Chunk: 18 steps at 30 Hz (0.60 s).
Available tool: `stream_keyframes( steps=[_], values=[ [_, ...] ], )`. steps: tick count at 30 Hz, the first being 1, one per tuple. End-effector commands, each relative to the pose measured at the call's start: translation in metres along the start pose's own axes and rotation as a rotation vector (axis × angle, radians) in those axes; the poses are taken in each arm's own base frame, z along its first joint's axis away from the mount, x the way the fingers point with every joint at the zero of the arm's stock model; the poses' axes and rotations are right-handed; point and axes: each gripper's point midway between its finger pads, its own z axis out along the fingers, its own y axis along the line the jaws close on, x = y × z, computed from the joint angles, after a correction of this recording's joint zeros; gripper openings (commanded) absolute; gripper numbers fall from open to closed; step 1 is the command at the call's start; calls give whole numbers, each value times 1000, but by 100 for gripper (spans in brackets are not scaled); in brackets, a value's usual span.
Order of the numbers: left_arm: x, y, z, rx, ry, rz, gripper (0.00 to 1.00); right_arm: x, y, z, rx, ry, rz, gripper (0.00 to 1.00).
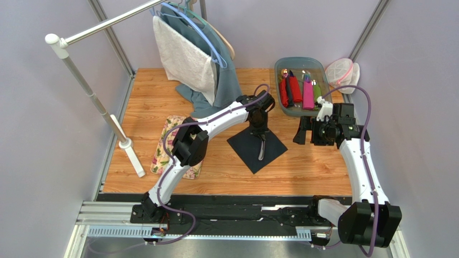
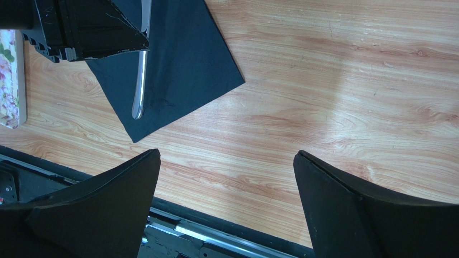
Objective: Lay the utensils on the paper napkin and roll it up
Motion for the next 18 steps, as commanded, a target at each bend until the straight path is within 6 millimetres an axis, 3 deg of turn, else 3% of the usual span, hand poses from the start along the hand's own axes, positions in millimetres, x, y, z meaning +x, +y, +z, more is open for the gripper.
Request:
stream_keyframes(
  steps=[1, 18],
  values=[
    [-13, -11, -3, 52, -22, -40, 0, -10, -3, 2, -1, -35, -16, 100],
    [-28, -5, 13, 32, -63, -32, 0, -8, -4, 7, -15, -16, 1, 100]
  ],
)
